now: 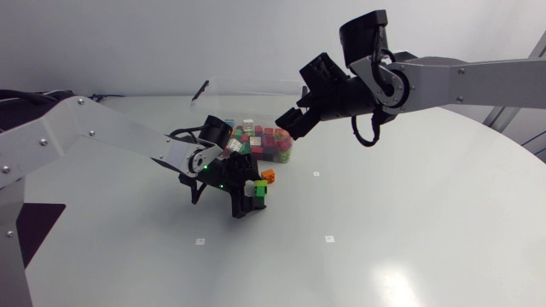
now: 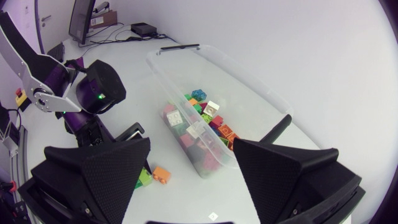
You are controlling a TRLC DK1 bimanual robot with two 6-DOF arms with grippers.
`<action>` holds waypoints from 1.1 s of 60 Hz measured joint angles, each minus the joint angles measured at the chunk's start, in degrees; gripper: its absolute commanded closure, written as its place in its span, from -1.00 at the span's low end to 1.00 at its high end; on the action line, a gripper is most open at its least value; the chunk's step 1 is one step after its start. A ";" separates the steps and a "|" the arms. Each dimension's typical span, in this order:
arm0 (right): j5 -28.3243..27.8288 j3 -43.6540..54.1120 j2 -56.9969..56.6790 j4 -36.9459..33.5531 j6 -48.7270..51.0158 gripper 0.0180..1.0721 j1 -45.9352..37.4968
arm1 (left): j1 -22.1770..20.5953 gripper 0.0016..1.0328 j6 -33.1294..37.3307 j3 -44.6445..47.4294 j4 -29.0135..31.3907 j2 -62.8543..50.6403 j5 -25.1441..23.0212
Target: Place the duplo bricks in the container
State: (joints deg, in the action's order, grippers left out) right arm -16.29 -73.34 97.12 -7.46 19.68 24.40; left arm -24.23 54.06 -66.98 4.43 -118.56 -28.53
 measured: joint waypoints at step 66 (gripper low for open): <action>6.78 1.99 10.05 -9.11 -8.44 -0.81 7.45 | 3.91 -0.32 0.20 13.73 5.16 19.71 -0.66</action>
State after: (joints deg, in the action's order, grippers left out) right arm -9.52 -71.35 107.18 -16.58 11.25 31.86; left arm -20.32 54.26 -53.25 9.58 -98.85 -29.19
